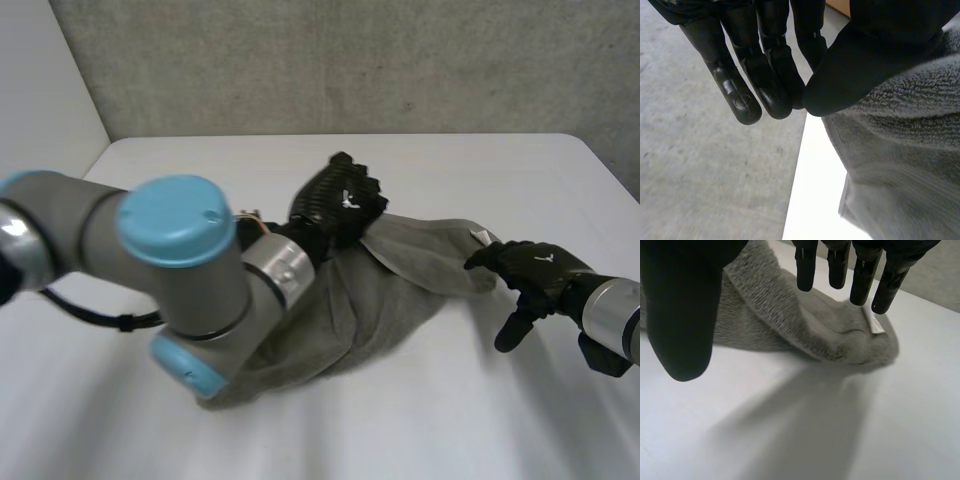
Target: Fold the towel.
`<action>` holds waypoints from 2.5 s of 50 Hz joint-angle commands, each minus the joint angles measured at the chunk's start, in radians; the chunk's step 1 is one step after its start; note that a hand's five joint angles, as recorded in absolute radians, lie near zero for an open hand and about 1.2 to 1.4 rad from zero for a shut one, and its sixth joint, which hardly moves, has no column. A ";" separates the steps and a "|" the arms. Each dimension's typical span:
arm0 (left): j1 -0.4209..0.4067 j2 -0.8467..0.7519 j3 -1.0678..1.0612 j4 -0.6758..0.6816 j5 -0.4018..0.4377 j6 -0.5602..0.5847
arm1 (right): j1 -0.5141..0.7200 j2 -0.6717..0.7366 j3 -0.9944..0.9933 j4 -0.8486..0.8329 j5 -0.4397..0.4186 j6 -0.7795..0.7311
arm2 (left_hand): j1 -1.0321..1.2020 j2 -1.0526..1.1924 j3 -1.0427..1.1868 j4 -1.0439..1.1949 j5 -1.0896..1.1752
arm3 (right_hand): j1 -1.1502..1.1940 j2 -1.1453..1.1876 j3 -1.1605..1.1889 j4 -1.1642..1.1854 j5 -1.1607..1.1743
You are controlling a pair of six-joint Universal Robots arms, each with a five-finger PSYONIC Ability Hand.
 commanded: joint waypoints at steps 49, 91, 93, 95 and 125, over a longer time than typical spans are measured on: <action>0.155 0.156 -0.299 -0.004 0.075 -0.631 | 0.222 -0.064 -0.087 -0.053 0.127 -0.280 | -0.639 -0.678 -0.676 -0.677 -0.670 | 1.190 1.176 1.186 1.169 1.154; 0.215 0.022 0.099 0.467 -0.071 -0.435 | 0.283 0.091 -0.452 -0.566 0.307 -0.280 | 0.217 0.179 0.181 0.180 0.187 | 1.190 1.176 1.186 1.169 1.154; 0.214 0.061 0.094 0.553 -0.081 -0.436 | 0.309 0.091 -0.487 -0.702 0.356 -0.284 | 0.217 0.179 0.181 0.180 0.187 | 1.190 1.176 1.186 1.169 1.154; 0.212 0.116 0.071 0.673 -0.092 -0.438 | 0.338 0.081 -0.516 -0.881 0.391 -0.281 | 0.217 0.179 0.181 0.180 0.187 | 1.190 1.176 1.186 1.169 1.154; -0.032 0.306 -0.582 -0.027 -0.265 -0.447 | 0.360 0.066 -0.120 -0.015 0.285 -0.398 | -0.347 -0.386 -0.384 -0.385 -0.378 | 1.190 1.176 1.186 1.169 1.154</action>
